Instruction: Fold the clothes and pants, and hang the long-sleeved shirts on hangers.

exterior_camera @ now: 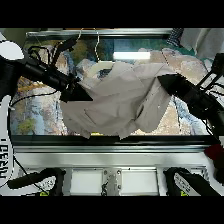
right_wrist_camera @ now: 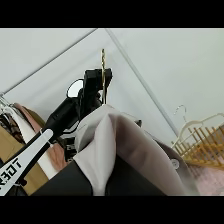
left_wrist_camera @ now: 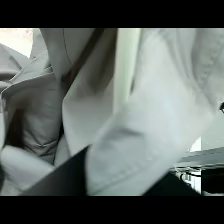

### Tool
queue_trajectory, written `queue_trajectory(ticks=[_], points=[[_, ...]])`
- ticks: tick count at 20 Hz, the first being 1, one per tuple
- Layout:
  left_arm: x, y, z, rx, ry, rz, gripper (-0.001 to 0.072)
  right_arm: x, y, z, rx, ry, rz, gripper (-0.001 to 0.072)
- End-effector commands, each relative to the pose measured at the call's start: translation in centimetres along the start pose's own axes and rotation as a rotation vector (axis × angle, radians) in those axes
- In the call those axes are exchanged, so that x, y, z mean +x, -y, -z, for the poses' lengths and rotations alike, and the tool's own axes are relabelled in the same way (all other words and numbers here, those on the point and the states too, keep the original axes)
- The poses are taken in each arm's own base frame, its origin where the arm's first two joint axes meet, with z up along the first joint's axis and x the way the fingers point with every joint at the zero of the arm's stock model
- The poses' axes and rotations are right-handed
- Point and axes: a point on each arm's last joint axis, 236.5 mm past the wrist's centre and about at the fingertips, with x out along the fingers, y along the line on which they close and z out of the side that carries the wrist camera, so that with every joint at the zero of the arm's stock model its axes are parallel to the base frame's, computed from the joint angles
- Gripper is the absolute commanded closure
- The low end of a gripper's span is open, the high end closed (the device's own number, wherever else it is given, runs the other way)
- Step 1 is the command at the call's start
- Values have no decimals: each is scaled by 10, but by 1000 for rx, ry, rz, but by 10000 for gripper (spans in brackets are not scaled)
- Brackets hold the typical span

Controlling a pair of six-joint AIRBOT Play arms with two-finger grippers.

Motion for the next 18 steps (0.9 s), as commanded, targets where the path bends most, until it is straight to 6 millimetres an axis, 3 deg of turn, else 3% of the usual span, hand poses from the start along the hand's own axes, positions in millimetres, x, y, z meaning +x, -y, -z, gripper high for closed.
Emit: queue_trajectory(ticks=[1,7,8,10,14,16,18], points=[[4,-4,2,2,-18,-21,692,0,1,1,0,-4,3,706],[3,-8,1,0,-16,-37,693,-2,10,29,-13,-121,41,686],[3,-8,1,0,-16,-37,694,-2,11,32,-14,-135,46,630],[3,-8,1,1,-13,-41,694,-4,16,39,-17,-165,62,205],[3,-9,0,26,-13,-43,695,-16,40,50,-84,-233,162,181],[3,-11,2,26,-21,-52,695,-35,62,49,-121,-267,260,181],[5,-19,11,35,-68,-90,695,-59,79,34,-146,-249,347,181]])
